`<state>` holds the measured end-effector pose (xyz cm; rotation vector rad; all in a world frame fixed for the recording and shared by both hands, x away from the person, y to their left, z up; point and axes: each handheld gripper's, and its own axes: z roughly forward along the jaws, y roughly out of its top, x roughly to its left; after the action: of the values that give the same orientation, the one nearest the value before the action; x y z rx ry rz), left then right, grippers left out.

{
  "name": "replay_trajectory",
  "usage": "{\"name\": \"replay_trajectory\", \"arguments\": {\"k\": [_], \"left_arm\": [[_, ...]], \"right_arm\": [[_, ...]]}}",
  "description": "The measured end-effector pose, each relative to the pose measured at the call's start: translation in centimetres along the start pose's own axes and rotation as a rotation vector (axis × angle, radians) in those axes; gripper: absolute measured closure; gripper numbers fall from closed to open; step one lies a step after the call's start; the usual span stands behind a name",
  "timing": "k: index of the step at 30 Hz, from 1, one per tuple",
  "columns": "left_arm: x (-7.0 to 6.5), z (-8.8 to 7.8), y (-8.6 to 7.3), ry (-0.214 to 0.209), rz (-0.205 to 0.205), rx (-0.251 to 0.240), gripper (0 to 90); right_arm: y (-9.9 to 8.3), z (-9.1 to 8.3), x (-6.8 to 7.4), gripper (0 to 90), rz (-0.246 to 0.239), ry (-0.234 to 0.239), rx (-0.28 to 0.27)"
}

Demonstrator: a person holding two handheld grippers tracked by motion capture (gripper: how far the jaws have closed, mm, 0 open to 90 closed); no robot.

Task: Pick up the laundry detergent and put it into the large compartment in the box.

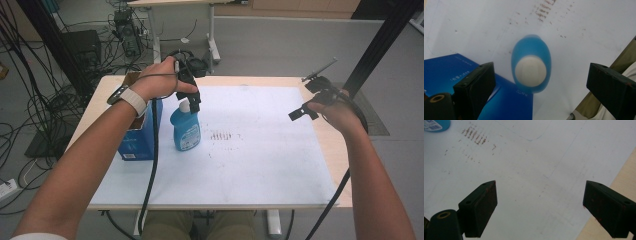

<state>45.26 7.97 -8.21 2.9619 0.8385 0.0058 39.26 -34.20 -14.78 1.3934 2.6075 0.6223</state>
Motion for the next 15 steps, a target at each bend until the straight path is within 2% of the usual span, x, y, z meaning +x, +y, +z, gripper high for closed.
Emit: {"name": "replay_trajectory", "arguments": {"k": [15], "left_arm": [[0.2,1.5,0.1,0.006,-0.023,0.021,9.2]], "right_arm": [[-0.1,0.5,-0.1,12.3,-0.002,0.009,0.001]]}}
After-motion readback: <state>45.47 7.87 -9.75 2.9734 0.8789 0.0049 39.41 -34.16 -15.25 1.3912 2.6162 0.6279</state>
